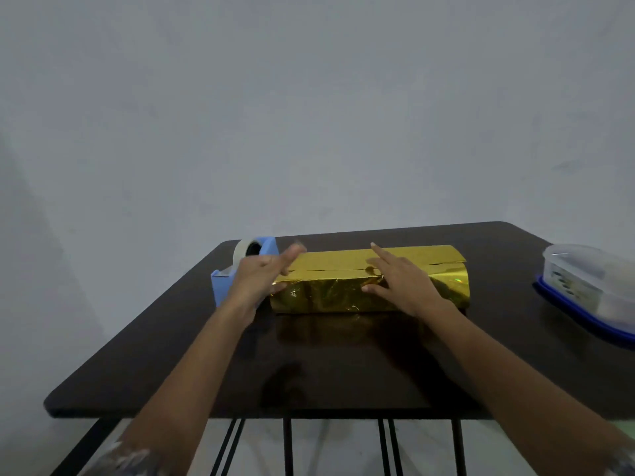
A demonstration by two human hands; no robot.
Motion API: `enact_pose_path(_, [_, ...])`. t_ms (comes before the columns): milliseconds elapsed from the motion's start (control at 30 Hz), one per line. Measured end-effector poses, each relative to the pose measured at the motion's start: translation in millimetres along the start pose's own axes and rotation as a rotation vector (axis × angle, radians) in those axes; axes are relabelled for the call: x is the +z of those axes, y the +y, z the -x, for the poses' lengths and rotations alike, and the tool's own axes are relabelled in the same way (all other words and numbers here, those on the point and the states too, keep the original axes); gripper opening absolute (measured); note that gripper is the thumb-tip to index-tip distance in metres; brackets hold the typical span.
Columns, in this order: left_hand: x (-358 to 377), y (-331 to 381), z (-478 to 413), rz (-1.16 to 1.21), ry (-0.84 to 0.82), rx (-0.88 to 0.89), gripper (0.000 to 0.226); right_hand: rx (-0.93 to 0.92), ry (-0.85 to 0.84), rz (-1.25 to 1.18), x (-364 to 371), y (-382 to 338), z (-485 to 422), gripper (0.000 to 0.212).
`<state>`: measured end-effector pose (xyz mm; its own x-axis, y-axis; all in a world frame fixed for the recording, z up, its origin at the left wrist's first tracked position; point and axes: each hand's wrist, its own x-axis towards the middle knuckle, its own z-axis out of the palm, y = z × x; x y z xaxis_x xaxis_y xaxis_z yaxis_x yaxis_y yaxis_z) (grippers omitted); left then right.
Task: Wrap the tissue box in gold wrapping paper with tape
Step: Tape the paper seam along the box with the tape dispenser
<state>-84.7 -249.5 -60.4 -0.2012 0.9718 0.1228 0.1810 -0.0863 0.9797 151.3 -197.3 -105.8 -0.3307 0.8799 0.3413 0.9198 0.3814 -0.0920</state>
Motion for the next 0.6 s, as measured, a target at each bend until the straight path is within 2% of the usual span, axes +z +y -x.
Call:
enact_pose_path(33, [12.1, 8.6, -6.9, -0.094, -0.063, 0.023, 0.060, 0.018, 0.035, -0.029, 1.9, 0.4, 0.8, 0.060])
enact_pose_path(100, [35.4, 21.2, -20.1, -0.282, -0.174, 0.065, 0.057, 0.045, 0.099, -0.108, 5.3, 0.3, 1.7, 0.057])
enact_pose_path(267, [78.3, 31.3, -59.4, -0.659, -0.323, 0.038, 0.062, 0.112, 0.128, -0.326, 2.6, 3.3, -2.2, 0.074])
enact_pose_path(333, [90.3, 30.6, -70.5, -0.784, -0.376, 0.003, 0.066, 0.152, 0.122, -0.338, 2.3, 4.2, -3.7, 0.064])
enact_pose_path(433, [103.0, 32.9, -78.0, -0.893, -0.454, -0.060, 0.069, 0.171, 0.117, -0.311, 2.9, 4.9, -4.6, 0.051])
enact_pose_path(600, [113.5, 41.5, -78.1, -0.993, -0.523, -0.143, 0.071, 0.190, 0.140, -0.308, 1.4, 3.4, -4.2, 0.049])
